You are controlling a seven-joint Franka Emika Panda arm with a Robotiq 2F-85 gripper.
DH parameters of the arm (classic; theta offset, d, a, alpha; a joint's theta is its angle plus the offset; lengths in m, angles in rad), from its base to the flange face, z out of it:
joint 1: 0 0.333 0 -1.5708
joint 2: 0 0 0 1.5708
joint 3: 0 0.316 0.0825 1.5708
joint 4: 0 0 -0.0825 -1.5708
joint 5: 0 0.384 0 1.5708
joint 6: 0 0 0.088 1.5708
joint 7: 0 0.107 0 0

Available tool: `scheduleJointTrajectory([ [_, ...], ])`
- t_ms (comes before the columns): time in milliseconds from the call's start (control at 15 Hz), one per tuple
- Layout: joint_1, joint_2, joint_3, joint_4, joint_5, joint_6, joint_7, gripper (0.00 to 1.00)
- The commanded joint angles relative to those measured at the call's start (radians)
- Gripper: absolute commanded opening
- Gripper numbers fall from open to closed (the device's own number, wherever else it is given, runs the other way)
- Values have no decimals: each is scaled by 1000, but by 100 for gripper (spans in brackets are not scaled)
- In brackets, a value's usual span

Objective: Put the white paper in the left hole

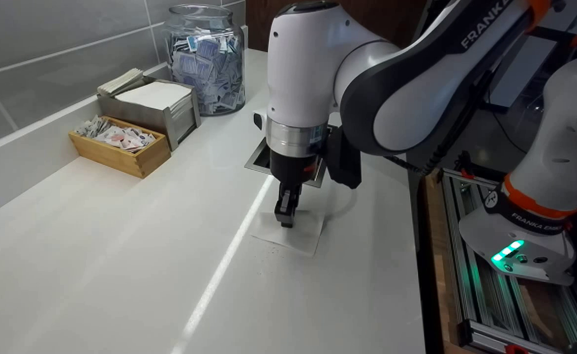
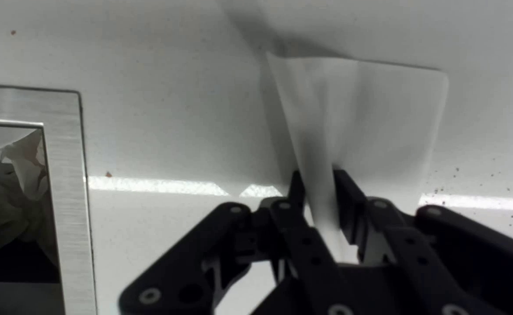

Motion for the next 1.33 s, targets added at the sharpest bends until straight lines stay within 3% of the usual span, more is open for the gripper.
scheduleJointTrajectory([
  [0, 11, 27, -8, 2, -16, 13, 11, 0],
  [333, 7, -49, -11, -17, -18, 0, 14, 0],
  [600, -15, -214, -37, -73, -64, -15, 63, 0],
  [933, -128, -365, -81, -141, -184, 10, 166, 0],
  [1267, -252, -392, -99, -144, -252, 42, 210, 0],
])
